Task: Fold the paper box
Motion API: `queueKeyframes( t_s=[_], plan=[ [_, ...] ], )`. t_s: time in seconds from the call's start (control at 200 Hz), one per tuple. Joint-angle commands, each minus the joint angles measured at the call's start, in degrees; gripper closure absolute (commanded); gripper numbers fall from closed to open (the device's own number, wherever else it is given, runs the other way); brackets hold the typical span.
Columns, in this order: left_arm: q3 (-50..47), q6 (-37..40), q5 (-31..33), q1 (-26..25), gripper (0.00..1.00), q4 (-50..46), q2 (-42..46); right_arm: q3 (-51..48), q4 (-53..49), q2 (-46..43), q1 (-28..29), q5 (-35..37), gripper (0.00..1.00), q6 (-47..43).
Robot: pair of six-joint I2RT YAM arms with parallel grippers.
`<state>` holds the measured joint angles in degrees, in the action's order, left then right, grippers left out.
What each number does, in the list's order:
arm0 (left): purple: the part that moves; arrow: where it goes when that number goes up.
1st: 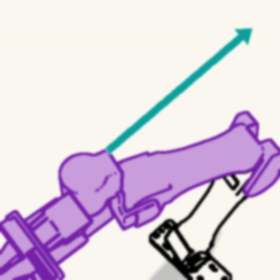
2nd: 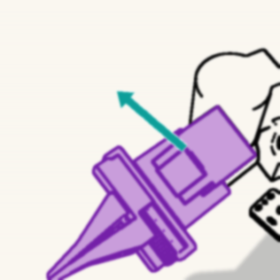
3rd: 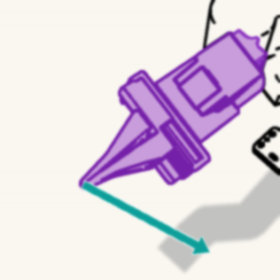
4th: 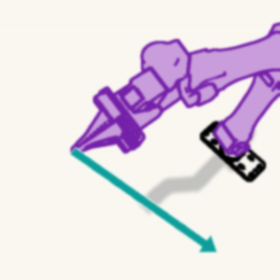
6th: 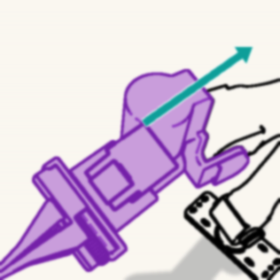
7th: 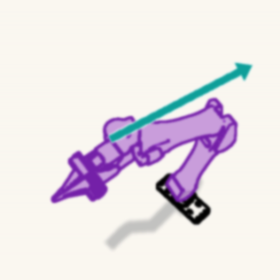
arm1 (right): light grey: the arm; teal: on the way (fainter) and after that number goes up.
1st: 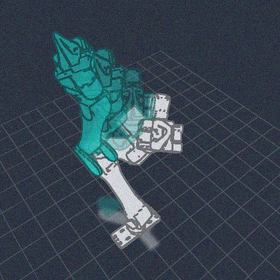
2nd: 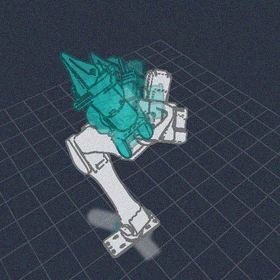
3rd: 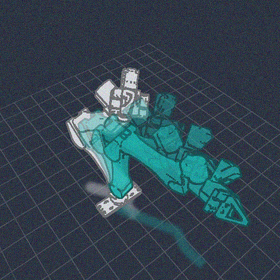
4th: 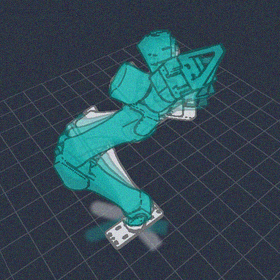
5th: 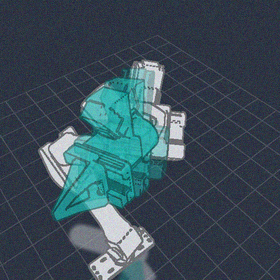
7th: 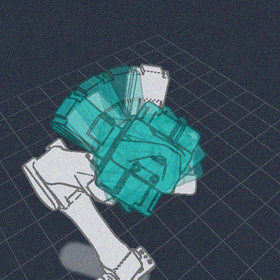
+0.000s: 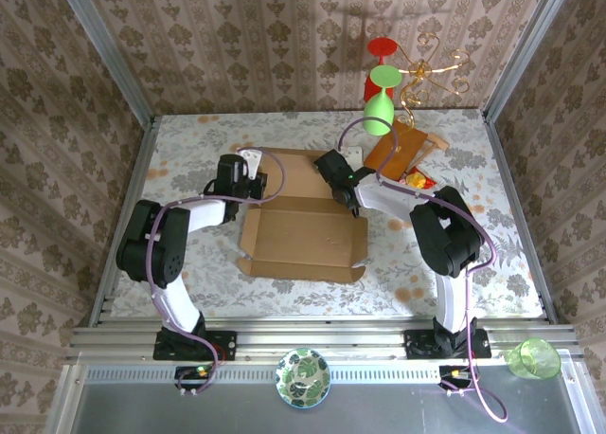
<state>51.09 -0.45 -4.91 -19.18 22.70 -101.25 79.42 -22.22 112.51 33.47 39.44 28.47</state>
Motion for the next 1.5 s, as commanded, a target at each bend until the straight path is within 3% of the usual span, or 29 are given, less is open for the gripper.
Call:
queueKeyframes(
  t_s=[0.0, 0.2, 0.385, 0.455, 0.585, 0.925, 1.035, 1.135, 1.25, 1.4, 1.495],
  plan=[
    [1.4, -0.2, -1.5, 0.6, 0.72, 0.2, -0.1, 0.6, -3.2, 1.4, 0.0, -1.0, 1.0, -2.1],
    [3.1, -0.5, 2.1, 0.5, 0.66, -0.7, 0.0, 1.3, -3.8, 1.9, -0.1, -2.1, 1.0, -2.8],
    [2.6, 0.9, 1.4, 0.7, 0.63, 1.7, 0.7, 1.4, -4.2, 2.1, -0.4, -3.0, 1.0, -2.7],
    [3.2, 0.9, 0.0, 1.1, 0.7, 1.4, 0.2, 1.4, -4.2, 2.2, -0.5, -3.4, 1.0, -2.7],
    [4.7, 1.3, 0.7, 1.2, 1.0, -0.6, -1.3, 1.4, -3.8, 2.0, -0.6, -3.9, 1.0, -2.6],
    [8.8, 2.0, 12.2, -2.5, 1.0, -9.7, -3.1, 2.6, -5.6, 2.4, -0.7, -4.4, 1.0, -1.9],
    [8.0, 1.7, 11.2, -2.9, 1.0, -8.8, -2.5, 2.6, -5.6, 2.5, -0.8, -5.1, 1.0, -1.9],
    [7.3, 0.0, 7.5, -1.6, 0.73, -8.2, -1.0, 2.8, -5.8, 2.3, -1.2, -6.0, 1.0, -1.9],
    [8.0, -3.0, 0.0, 0.8, 0.58, -10.0, 0.2, 3.1, -6.1, 2.5, -1.7, -7.9, 1.0, -2.2],
    [8.9, -4.0, -5.6, 2.6, 0.54, -12.9, 0.4, 4.2, -6.9, 3.2, -2.1, -9.7, 1.0, -2.1],
    [8.9, -3.1, -6.1, 2.8, 0.59, -13.8, -0.3, 5.4, -8.2, 4.2, -2.3, -10.5, 1.0, -1.9]
  ],
)
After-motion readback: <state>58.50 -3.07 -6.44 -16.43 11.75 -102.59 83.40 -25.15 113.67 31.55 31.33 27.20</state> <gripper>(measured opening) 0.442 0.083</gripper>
